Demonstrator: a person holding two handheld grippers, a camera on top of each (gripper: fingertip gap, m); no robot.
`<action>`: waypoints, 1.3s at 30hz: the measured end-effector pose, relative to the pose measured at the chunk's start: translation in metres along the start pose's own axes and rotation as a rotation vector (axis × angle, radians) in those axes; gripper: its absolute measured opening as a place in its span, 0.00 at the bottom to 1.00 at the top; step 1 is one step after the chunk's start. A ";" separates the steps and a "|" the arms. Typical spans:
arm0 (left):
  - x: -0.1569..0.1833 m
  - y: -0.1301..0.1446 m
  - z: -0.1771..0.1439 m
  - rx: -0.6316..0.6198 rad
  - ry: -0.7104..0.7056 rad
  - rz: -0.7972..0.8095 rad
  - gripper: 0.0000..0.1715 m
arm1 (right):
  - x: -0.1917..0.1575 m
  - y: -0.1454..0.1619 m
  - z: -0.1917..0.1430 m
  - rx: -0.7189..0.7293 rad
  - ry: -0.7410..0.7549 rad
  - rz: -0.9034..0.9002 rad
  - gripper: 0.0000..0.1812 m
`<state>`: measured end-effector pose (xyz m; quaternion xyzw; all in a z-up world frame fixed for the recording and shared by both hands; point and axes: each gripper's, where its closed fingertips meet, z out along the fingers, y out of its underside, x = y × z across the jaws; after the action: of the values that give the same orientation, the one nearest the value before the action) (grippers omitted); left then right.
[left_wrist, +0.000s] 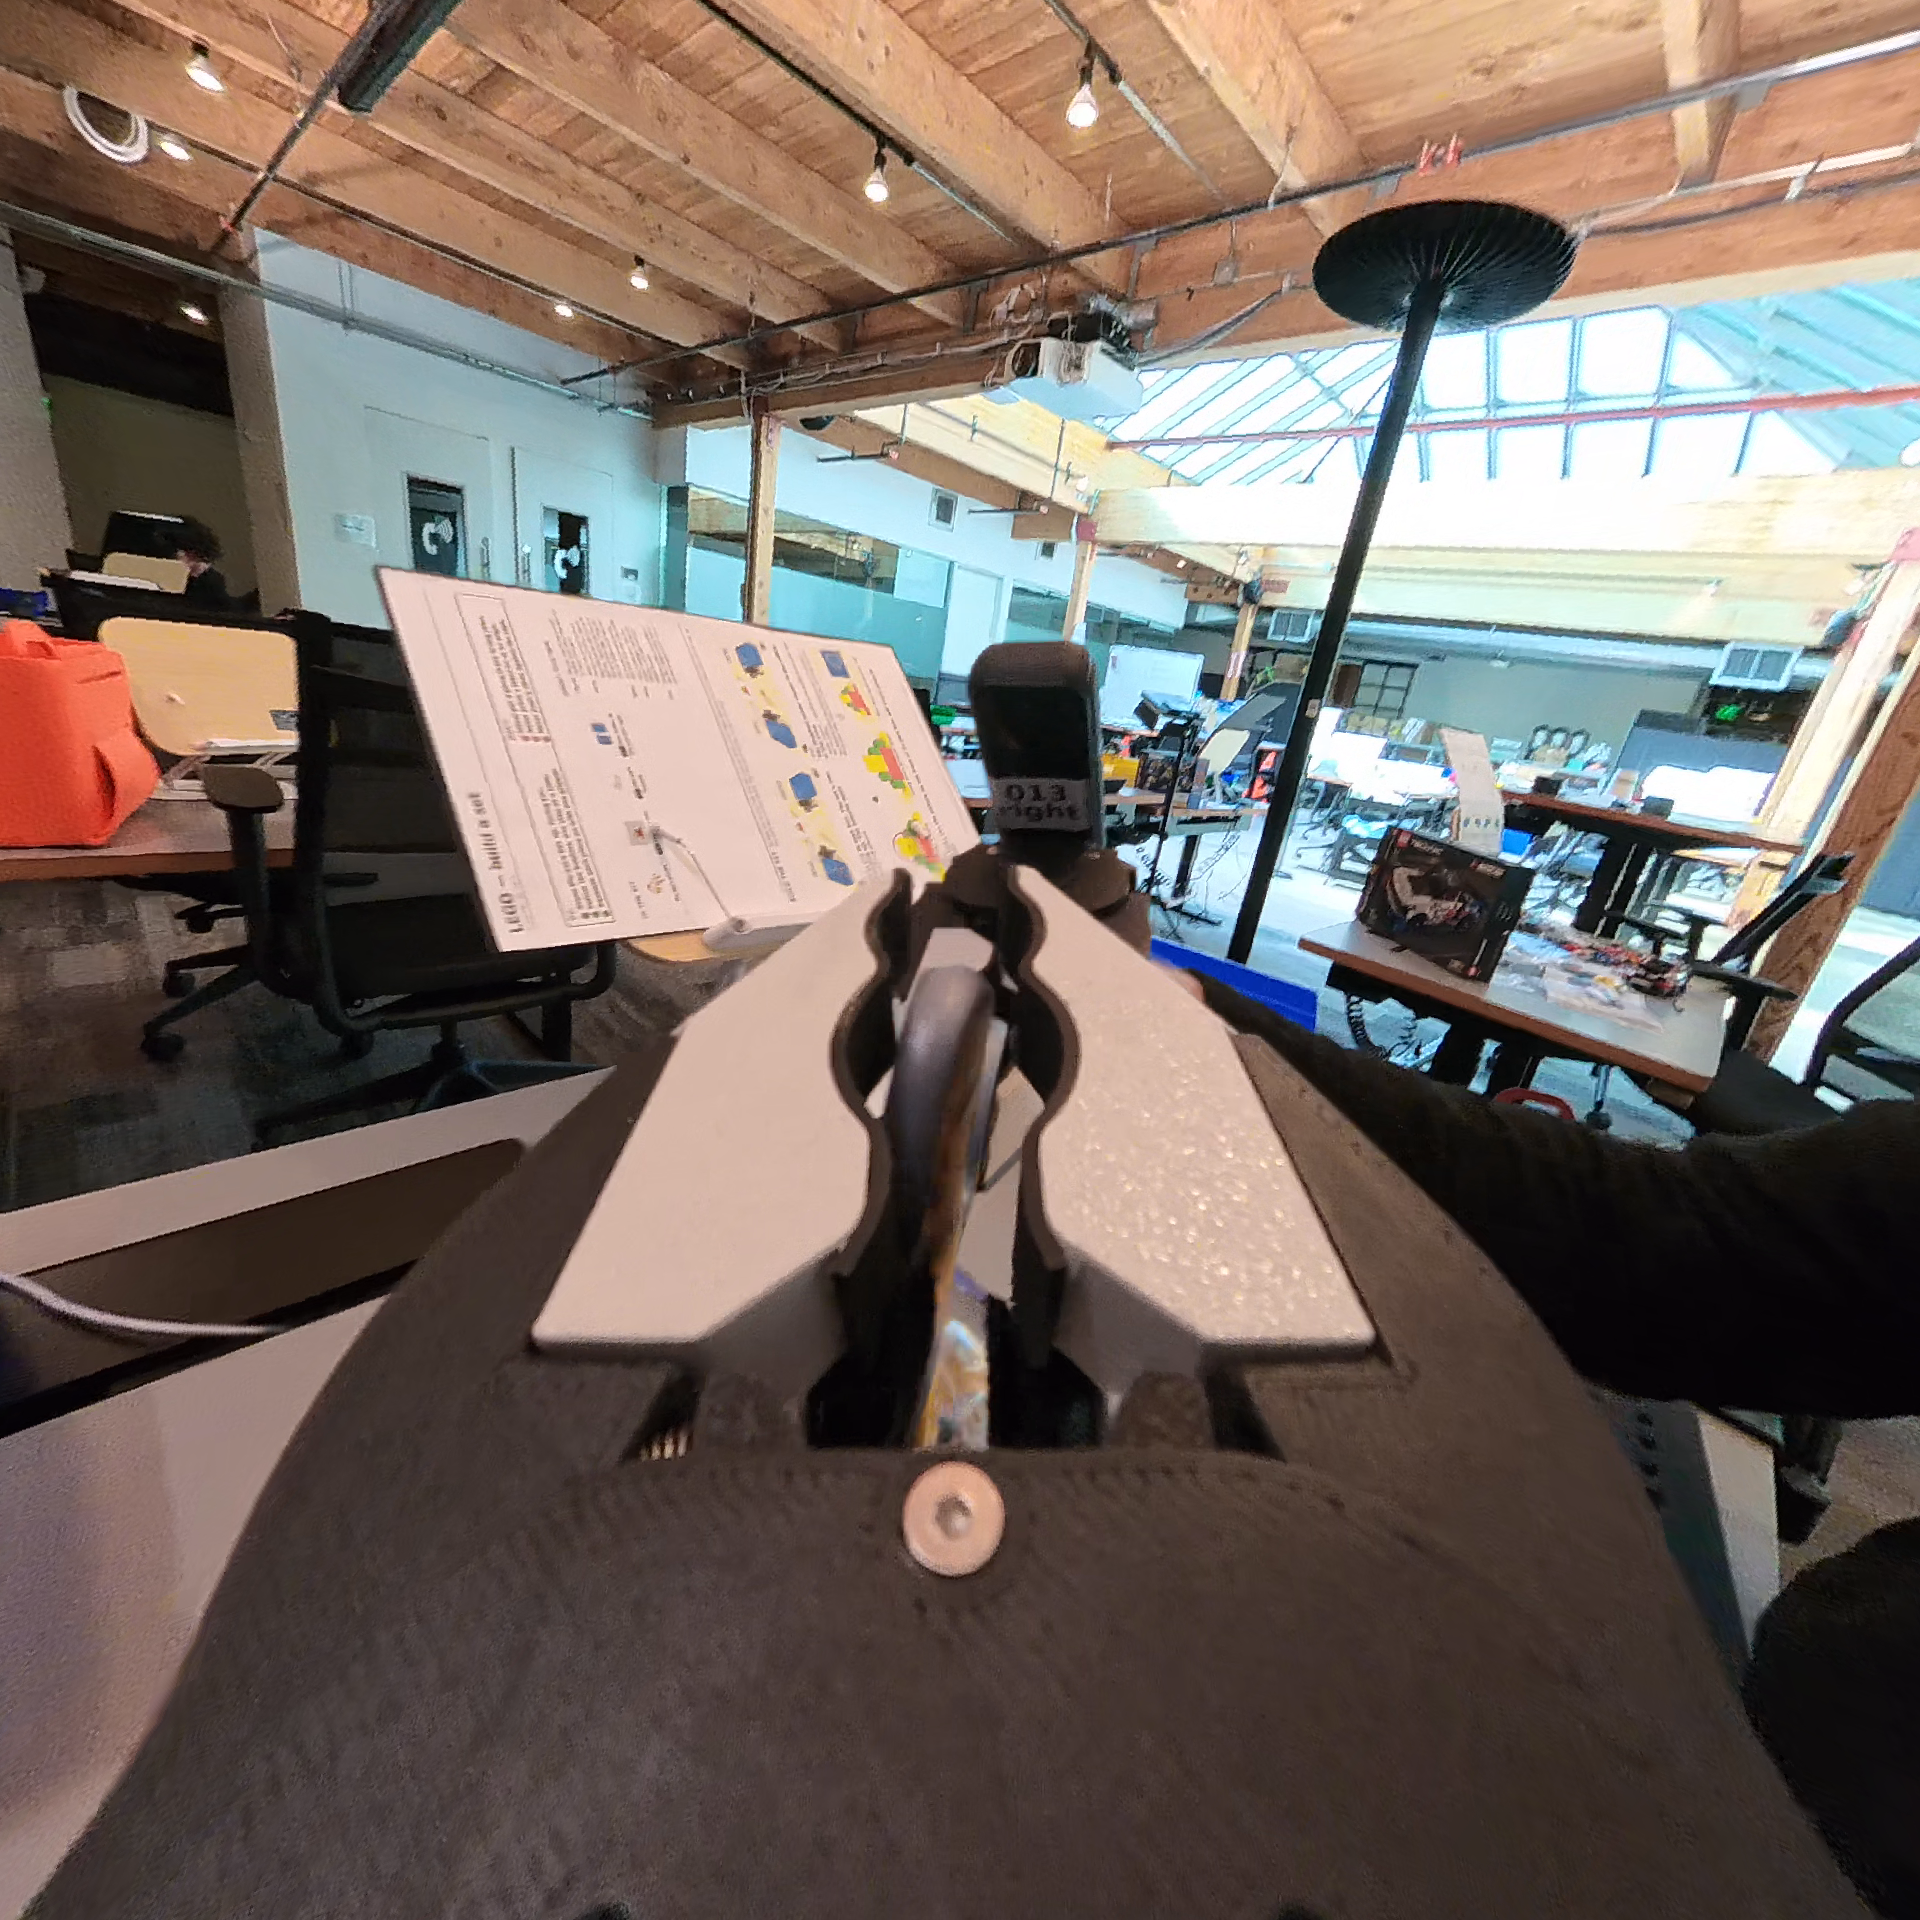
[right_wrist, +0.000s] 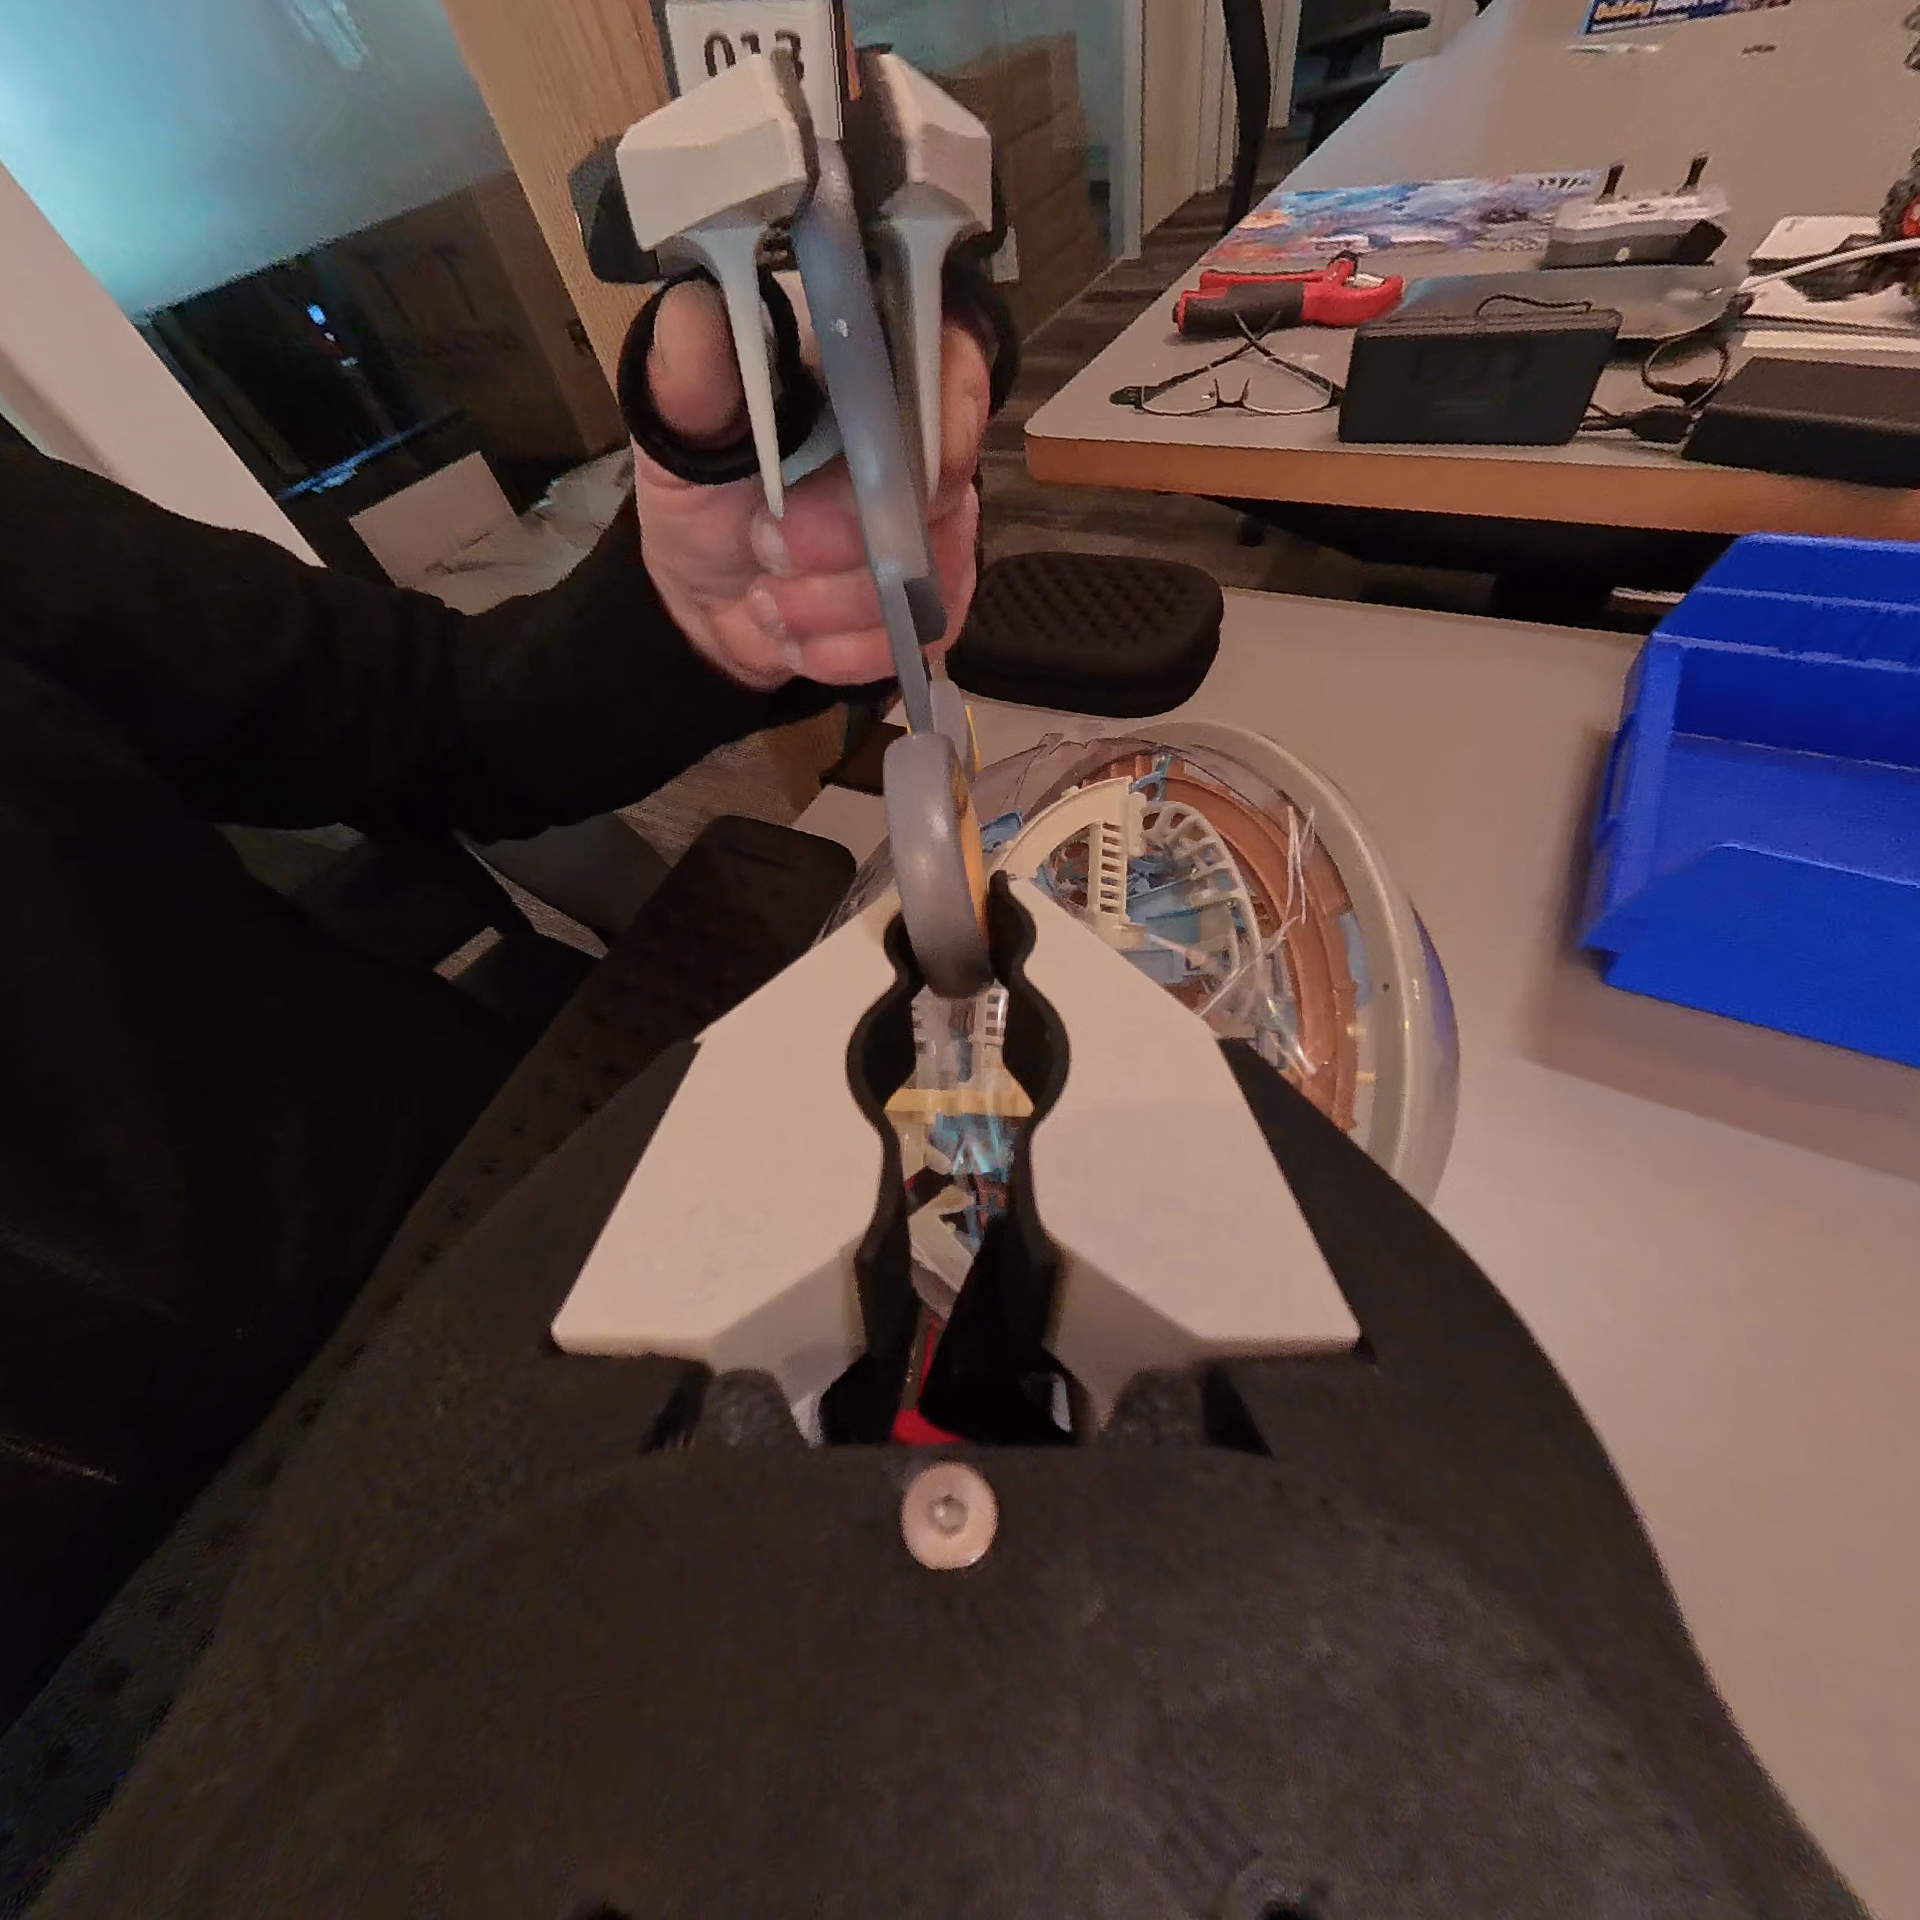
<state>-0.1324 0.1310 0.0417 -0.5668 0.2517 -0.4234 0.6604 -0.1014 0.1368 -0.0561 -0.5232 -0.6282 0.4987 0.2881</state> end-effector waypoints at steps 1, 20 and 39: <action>-0.002 -0.001 -0.007 -0.015 -0.017 0.023 0.12 | -0.001 0.000 -0.001 -0.009 0.007 0.000 0.04; 0.003 0.030 -0.015 -0.290 0.019 0.200 0.03 | -0.012 -0.006 0.024 -0.166 0.019 -0.021 0.02; 0.010 0.021 0.007 -0.184 0.071 0.179 0.03 | -0.020 -0.020 0.023 -0.041 0.094 -0.032 0.00</action>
<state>-0.1160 0.1259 0.0242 -0.5851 0.3621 -0.3577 0.6313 -0.1234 0.1110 -0.0424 -0.5415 -0.6323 0.4560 0.3146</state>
